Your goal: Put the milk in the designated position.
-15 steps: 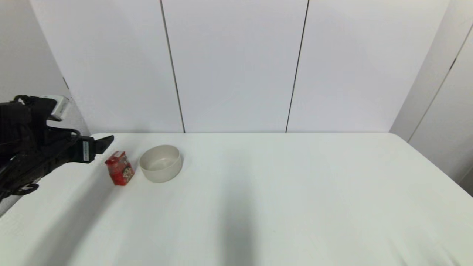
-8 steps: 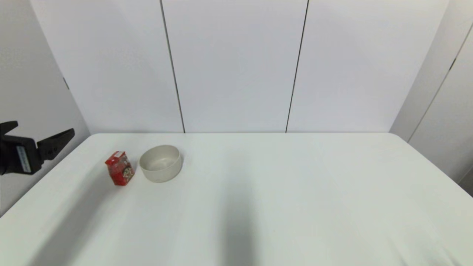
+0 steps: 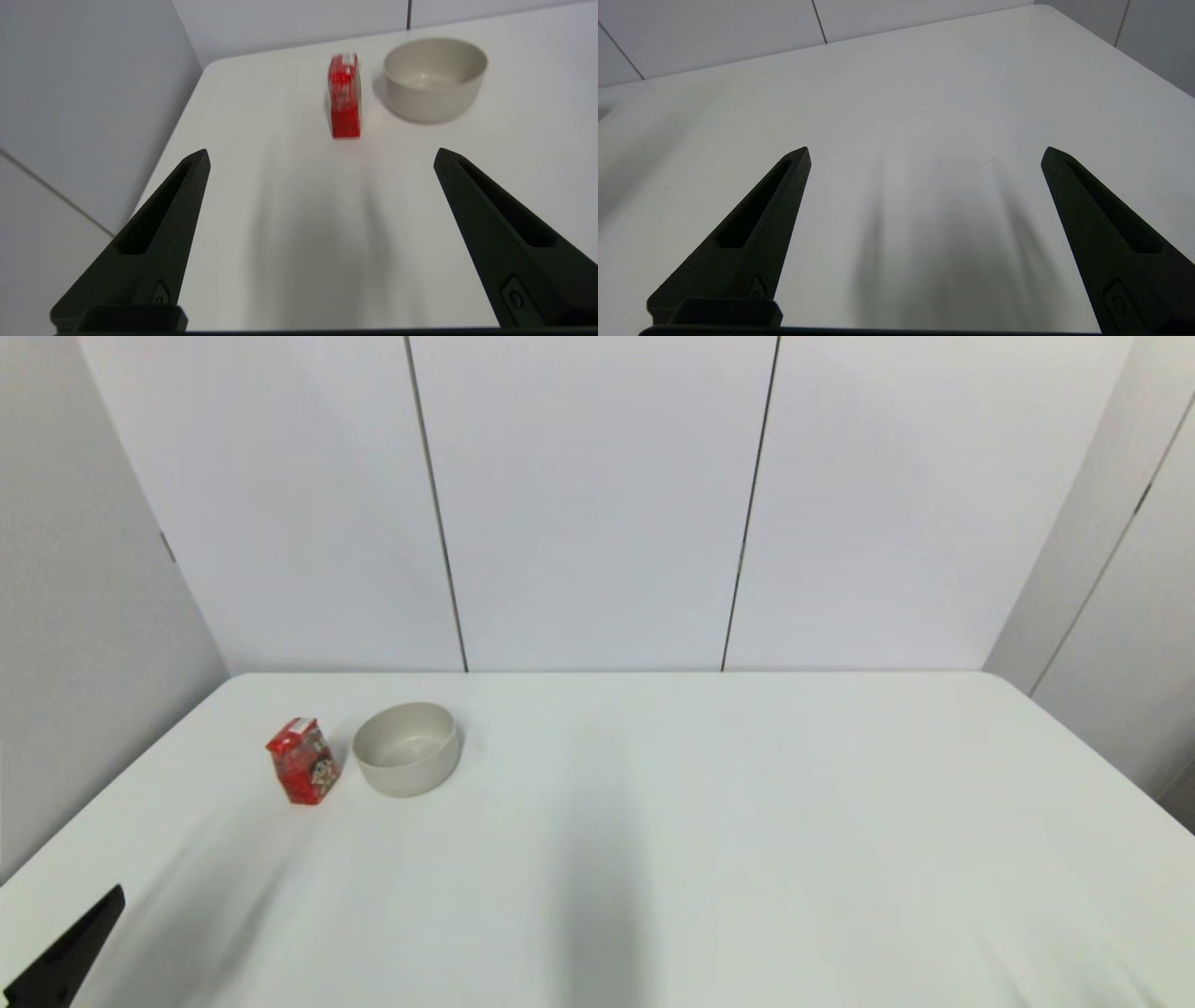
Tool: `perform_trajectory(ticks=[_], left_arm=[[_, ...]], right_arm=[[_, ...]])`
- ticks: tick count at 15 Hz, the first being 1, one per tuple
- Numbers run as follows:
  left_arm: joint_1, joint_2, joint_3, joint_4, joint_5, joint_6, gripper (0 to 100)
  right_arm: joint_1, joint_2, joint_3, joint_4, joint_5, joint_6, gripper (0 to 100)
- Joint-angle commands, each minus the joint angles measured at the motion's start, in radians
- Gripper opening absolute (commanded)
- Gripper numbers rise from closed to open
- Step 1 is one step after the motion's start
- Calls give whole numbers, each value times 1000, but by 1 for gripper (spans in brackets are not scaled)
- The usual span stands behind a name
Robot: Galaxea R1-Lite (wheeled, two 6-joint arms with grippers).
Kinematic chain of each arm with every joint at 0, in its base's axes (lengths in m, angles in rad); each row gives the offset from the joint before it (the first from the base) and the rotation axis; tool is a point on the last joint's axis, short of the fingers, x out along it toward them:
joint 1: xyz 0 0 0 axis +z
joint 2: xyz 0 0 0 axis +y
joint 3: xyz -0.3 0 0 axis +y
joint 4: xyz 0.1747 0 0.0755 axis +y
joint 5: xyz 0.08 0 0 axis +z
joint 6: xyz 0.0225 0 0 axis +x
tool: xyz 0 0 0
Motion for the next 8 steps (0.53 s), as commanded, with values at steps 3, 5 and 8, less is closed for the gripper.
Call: perform_trajectory(ticks=[3, 5, 8], left_arm=[[-1, -393, 147, 188, -3, 4, 100], [-19, -474, 147, 259, -7, 1, 100], [-33, -594, 142, 346, -83, -14, 100]], right_arm=[[0, 1, 0, 0, 0, 1, 100], [0, 1, 0, 0, 0, 1, 100], [0, 1, 0, 0, 0, 2, 100]])
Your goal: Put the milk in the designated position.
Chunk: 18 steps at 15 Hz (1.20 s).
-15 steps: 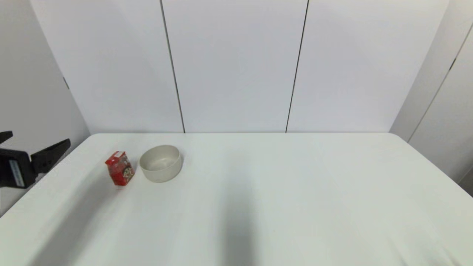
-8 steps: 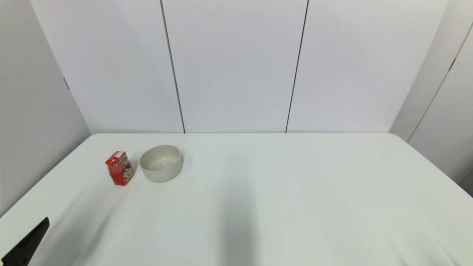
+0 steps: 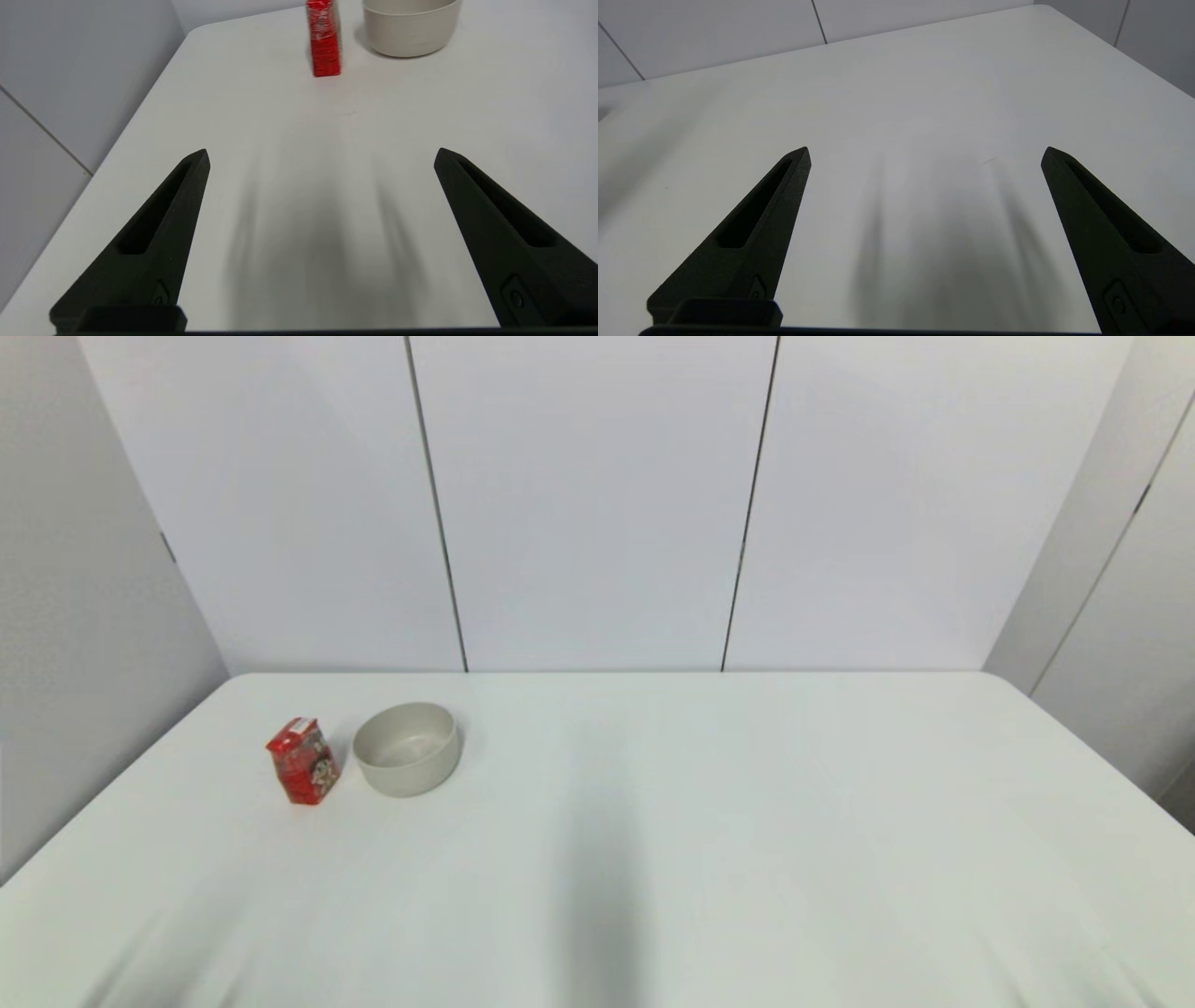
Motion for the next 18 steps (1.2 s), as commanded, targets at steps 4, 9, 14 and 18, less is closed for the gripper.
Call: perform_trajectory(ticks=[4, 9, 14, 18], left_arm=[[-16, -155, 5, 65, -51, -50, 100], [-16, -155, 5, 70, -5, -167, 100], [-16, -155, 5, 70, 6, -203, 100], [-16, -155, 5, 70, 6, -205, 100]], right_arm=[[0, 1, 0, 0, 0, 0, 100], [0, 1, 0, 0, 0, 0, 100], [0, 1, 0, 0, 0, 0, 100], [0, 1, 0, 0, 0, 0, 100]])
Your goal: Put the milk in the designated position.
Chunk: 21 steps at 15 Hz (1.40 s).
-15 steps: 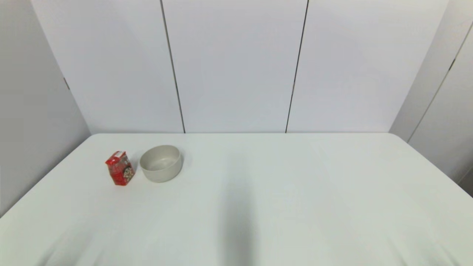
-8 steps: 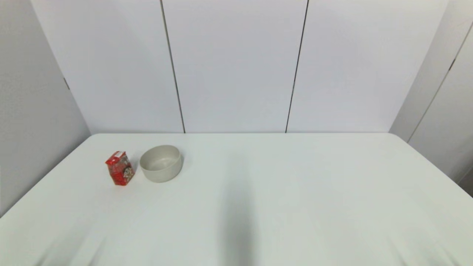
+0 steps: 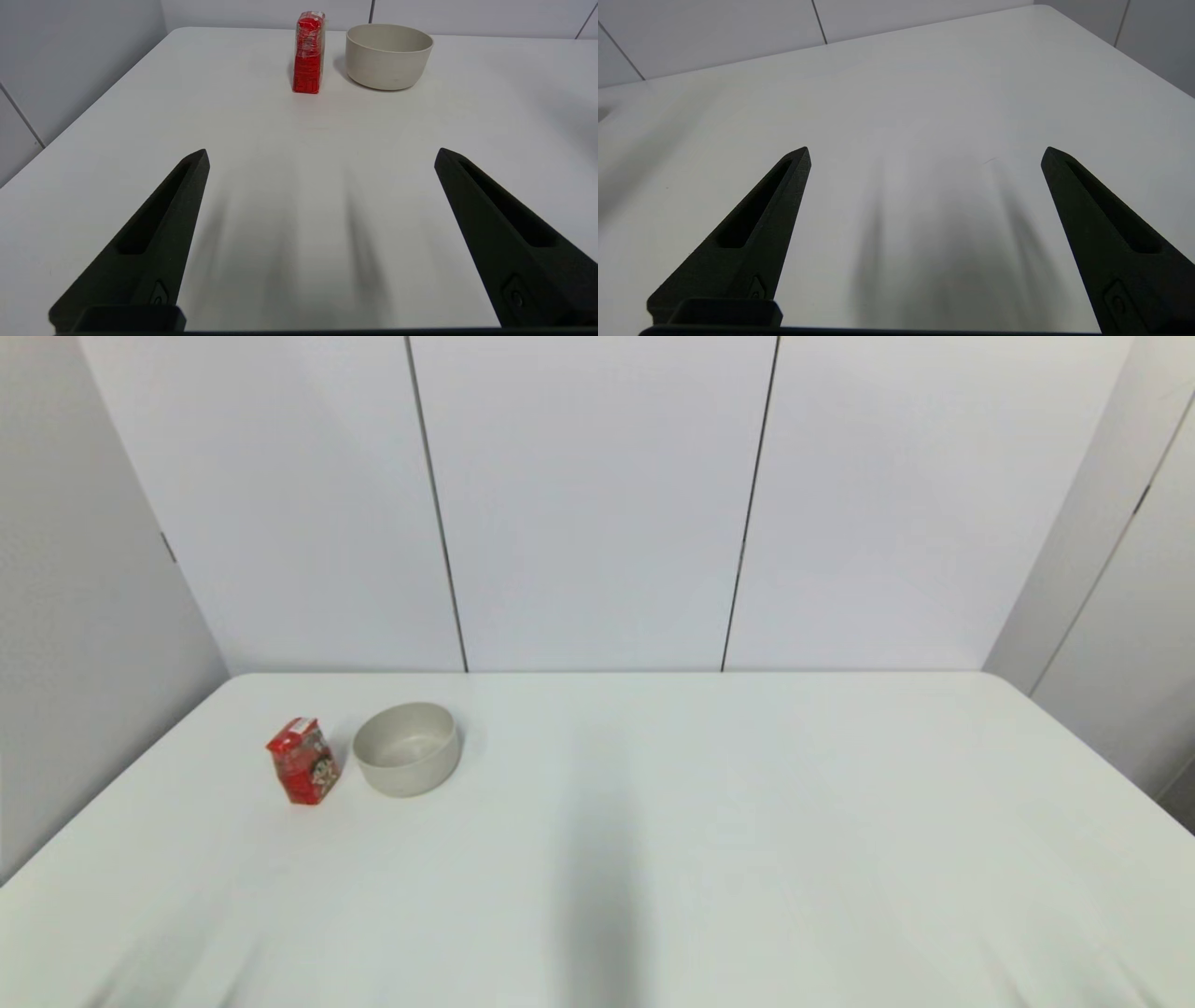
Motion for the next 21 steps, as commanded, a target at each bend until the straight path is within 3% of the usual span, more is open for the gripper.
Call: perform_trajectory(ticks=[1, 21], left_arm=[[0, 3, 0, 1, 0, 1, 100], [0, 3, 0, 1, 0, -1, 100]], right_arm=[[0, 1, 0, 0, 0, 0, 100], [0, 1, 0, -1, 1, -12, 100]])
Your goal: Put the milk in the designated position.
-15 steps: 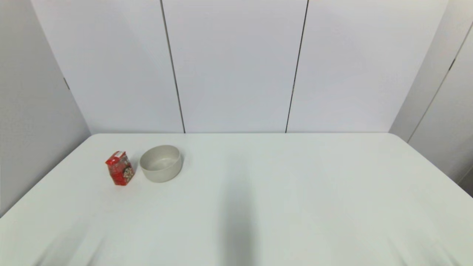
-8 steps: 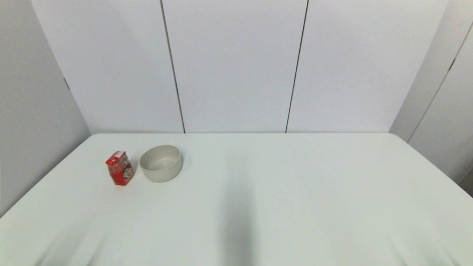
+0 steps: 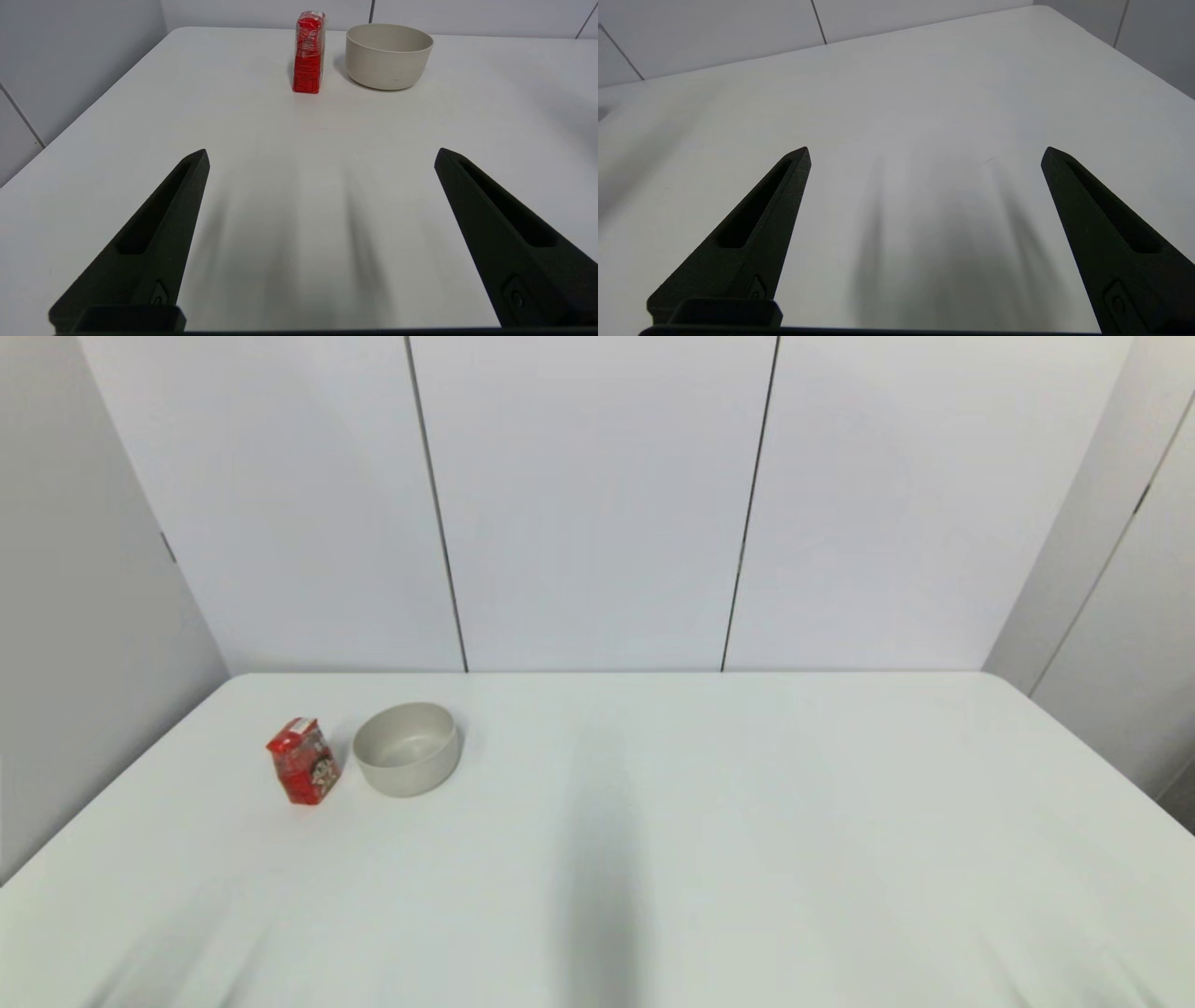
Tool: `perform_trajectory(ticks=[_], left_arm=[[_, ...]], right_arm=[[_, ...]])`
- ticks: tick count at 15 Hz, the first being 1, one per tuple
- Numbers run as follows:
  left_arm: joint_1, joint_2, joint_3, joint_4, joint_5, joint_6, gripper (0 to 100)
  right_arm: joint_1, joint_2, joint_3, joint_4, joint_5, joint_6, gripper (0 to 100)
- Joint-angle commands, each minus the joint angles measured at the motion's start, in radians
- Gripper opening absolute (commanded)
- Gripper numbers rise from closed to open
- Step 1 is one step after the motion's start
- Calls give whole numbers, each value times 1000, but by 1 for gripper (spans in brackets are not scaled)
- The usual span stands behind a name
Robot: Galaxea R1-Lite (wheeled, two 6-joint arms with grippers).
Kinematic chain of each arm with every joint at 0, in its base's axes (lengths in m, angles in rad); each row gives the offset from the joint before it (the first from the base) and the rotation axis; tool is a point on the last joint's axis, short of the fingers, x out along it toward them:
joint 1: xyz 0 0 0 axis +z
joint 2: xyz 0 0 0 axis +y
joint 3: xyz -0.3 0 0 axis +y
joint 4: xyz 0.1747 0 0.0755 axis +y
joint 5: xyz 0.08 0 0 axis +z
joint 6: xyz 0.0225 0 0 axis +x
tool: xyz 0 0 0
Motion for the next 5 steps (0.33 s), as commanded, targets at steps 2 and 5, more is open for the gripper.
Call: perform_trajectory(ticks=[2, 5], left_arm=[[0, 2, 0, 0, 0, 1, 100], [0, 2, 0, 0, 0, -1, 100]], right_arm=[[0, 1, 0, -1, -7, 8, 100], [0, 1, 0, 1, -1, 0, 100]])
